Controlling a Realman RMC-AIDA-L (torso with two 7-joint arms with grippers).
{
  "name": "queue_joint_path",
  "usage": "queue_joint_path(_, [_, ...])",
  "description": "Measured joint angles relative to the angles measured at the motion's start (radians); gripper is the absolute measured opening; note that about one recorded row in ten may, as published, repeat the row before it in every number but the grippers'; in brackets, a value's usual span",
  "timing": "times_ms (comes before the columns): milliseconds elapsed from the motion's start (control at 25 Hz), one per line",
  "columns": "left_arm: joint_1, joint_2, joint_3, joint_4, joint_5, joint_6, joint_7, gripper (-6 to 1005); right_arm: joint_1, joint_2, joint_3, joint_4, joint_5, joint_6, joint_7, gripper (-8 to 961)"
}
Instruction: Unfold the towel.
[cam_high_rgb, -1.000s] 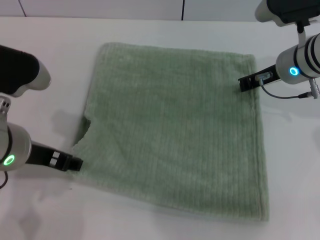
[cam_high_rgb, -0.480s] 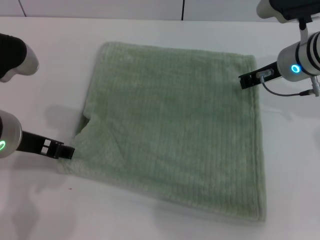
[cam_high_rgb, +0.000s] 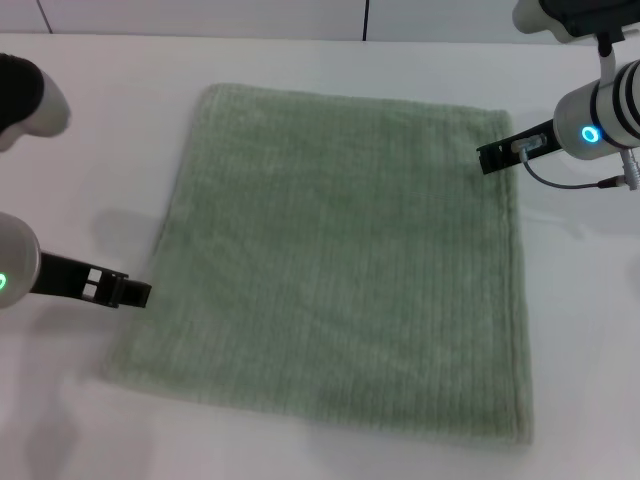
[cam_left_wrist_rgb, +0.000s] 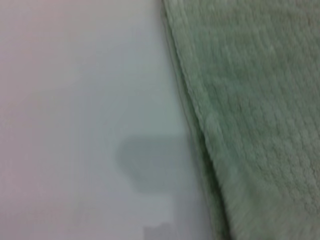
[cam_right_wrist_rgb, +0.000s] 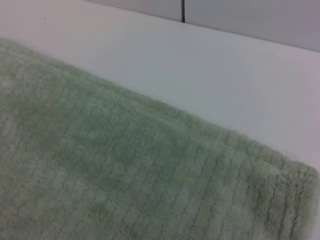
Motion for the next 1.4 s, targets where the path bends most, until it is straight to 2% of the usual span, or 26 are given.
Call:
queue_joint_path(360, [0.002,0.001,-0.019,-0.018,0.0,-0.012,-0.003,792,-0.004,0.0,0.007,0.018,0.0,-0.006,-0.001,-1])
queue_joint_path(440, [-0.001,0.001,-0.028,-0.02,0.0,0.021,0.012,792,-0.018,0.0,0.002,0.054,0.0,-0.016,-0.005,-1])
queue_joint_path(480, [-0.001,0.001,-0.028,-0.019,0.0,0.109,0.055,792,-0.027,0.001,0.0,0.082,0.001,-0.023,-0.013,-1])
queue_joint_path(520, [-0.001,0.001,-0.028,-0.019,0.0,0.109,0.055,792,-0.038,0.002,-0.001,0.12,0.002,-0.033,-0.025,-1])
queue_joint_path(560, [0.001,0.001,-0.029,-0.012,0.0,0.214,0.107,792,-0.049,0.002,-0.002,0.168,0.005,-0.049,-0.038,-1])
queue_joint_path(640, [0.001,0.001,-0.029,-0.012,0.0,0.214,0.107,792,-0.075,0.005,-0.012,0.252,0.007,-0.091,-0.056,-1])
queue_joint_path(680, [0.038,-0.001,-0.03,0.017,0.0,0.536,0.221,792,-0.101,0.005,-0.027,0.315,0.01,-0.134,-0.066,-1])
queue_joint_path(760, [0.095,-0.006,-0.013,0.06,-0.001,0.873,0.31,792,-0.164,0.006,-0.076,0.42,0.025,-0.231,-0.091,-1])
queue_joint_path(840, [0.095,-0.006,-0.013,0.06,-0.001,0.873,0.31,792,-0.266,0.006,-0.165,0.555,0.06,-0.4,-0.149,-1])
queue_joint_path(880, [0.156,-0.009,0.031,0.156,-0.004,1.299,0.402,792,-0.313,0.005,-0.205,0.606,0.078,-0.485,-0.18,-1])
queue_joint_path(960, [0.188,-0.01,0.066,0.345,-0.018,1.811,0.409,790,-0.438,0.004,-0.308,0.692,0.12,-0.733,-0.247,-1])
queue_joint_path(1000, [0.188,-0.01,0.066,0.345,-0.018,1.811,0.409,790,-0.553,0.002,-0.422,0.722,0.131,-1.028,-0.279,-1])
queue_joint_path(1040, [0.188,-0.01,0.066,0.345,-0.018,1.811,0.409,789,-0.553,0.002,-0.422,0.722,0.131,-1.028,-0.279,-1])
queue_joint_path(1080, [0.187,-0.01,0.08,0.47,-0.039,2.048,0.389,788,-0.605,0.001,-0.476,0.717,0.12,-1.187,-0.287,-1])
queue_joint_path(1120, [0.174,-0.01,0.095,0.601,-0.067,2.228,0.373,787,-0.656,0.002,-0.529,0.685,0.09,-1.346,-0.286,-1])
queue_joint_path(1160, [0.162,-0.01,0.107,0.69,-0.088,2.345,0.363,787,-0.685,0.003,-0.562,0.639,0.064,-1.488,-0.276,-1])
queue_joint_path(1200, [0.162,-0.01,0.107,0.69,-0.088,2.345,0.363,786,-0.713,0.005,-0.596,0.575,0.036,-1.647,-0.256,-1])
queue_joint_path(1240, [0.114,-0.01,0.14,0.927,-0.139,2.592,0.352,785,-0.724,0.007,-0.627,0.484,0.023,-1.815,-0.218,-1])
queue_joint_path(1280, [0.103,-0.01,0.147,0.973,-0.15,2.63,0.352,785,-0.728,0.007,-0.652,0.378,0.019,-1.984,-0.175,-1])
queue_joint_path(1320, [0.083,-0.01,0.158,1.046,-0.175,2.688,0.352,785,-0.724,0.008,-0.667,0.29,0.019,-2.098,-0.134,-1])
queue_joint_path(1400, [0.083,-0.01,0.158,1.046,-0.175,2.688,0.352,785,-0.702,0.01,-0.689,0.067,0.031,-2.364,-0.018,-1])
